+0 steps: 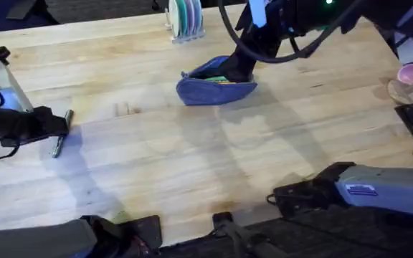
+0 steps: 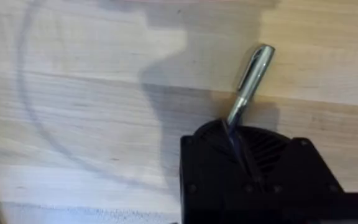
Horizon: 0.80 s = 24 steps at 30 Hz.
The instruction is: Unzip the bag, pick up the pens from the table one at a time and place them inside, then zip the bag closed.
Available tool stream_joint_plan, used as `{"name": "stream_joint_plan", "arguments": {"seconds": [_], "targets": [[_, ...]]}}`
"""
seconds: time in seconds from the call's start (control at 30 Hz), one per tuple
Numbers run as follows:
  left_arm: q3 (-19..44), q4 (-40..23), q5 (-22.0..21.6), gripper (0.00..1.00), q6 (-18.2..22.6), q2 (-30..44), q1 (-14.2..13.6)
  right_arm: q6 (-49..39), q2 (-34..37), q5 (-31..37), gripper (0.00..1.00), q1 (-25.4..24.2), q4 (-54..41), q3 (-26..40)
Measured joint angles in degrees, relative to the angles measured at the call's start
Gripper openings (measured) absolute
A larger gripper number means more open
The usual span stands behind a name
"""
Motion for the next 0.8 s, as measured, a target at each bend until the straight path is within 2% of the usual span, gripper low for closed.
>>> {"name": "stream_joint_plan", "arguments": {"seconds": [0.13, 0.27, 0.43, 0.8], "targets": [[0.19, 0.36, 0.98, 0.041, -0.01, 0.11, -1.39, -0.01, -0.33, 0.01, 0.998, 0.0, -0.03, 0.0], [0.62, 1.5, 1.93, 0.041, -0.02, 0.07, -5.9, -0.02, -2.84, 0.0, 0.998, 0.0, -0.02, 0.0], [0.92, 4.34, 2.4, 0.042, 0.0, -2.81, -13.98, 0.0, -7.33, -0.02, 0.998, 0.0, -0.37, 0.0], [1.5, 13.0, 4.12, 0.043, -1.11, -9.92, -33.94, 1.26, -16.85, -0.2, 0.998, 0.0, -8.38, 0.0]]}}
